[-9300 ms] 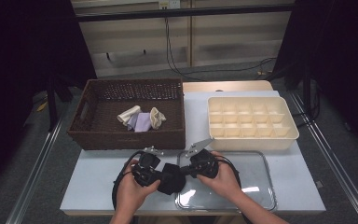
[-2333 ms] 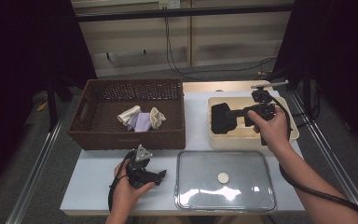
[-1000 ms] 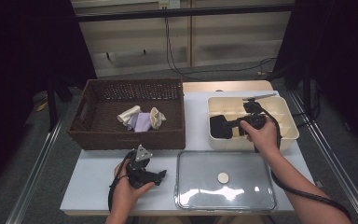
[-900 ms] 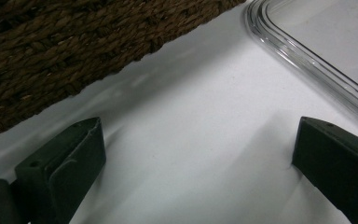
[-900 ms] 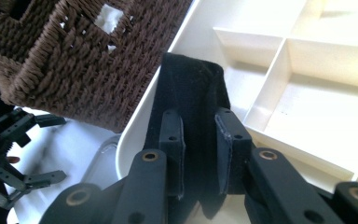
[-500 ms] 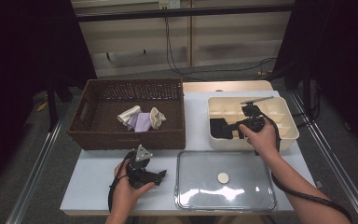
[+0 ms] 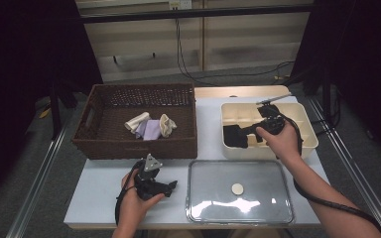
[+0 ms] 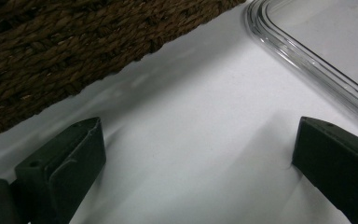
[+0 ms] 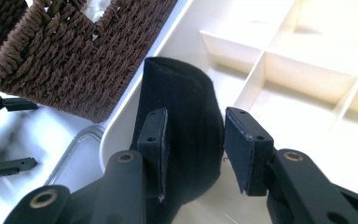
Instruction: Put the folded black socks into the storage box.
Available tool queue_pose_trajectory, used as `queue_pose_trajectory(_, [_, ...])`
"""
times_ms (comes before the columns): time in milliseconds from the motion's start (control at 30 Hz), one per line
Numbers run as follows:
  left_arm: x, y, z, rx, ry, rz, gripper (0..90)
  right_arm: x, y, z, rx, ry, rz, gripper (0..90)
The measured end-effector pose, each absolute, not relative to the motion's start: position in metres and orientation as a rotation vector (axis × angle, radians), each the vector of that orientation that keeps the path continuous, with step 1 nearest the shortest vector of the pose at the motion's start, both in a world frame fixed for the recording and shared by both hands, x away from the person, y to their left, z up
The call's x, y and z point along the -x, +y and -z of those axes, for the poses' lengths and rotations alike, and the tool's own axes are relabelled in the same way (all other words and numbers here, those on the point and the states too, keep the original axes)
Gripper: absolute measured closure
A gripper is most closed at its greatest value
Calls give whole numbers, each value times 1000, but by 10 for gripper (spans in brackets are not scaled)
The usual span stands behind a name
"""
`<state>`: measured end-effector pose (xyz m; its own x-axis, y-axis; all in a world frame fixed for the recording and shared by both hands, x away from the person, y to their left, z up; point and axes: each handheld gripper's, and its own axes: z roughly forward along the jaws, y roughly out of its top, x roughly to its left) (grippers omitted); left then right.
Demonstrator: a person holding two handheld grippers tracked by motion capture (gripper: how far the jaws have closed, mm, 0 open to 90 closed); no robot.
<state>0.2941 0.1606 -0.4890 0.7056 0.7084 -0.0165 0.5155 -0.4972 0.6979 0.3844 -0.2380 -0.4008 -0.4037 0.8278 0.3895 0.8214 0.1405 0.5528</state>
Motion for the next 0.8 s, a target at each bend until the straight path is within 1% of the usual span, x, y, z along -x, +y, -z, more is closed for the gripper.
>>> queue_pose_trajectory(267, [-294, 161, 489, -2211, 928, -356, 21, -389, -234, 382, -1656, 2418, -1032, 607])
queue_pose_trajectory(567, [-294, 161, 489, -2213, 926, -356, 21, -394, -223, 374, -1595, 2489, -895, 655])
queue_pose_trajectory(800, [-294, 161, 489, -2214, 926, -356, 21, -400, -217, 367, -1546, 2552, -789, 716])
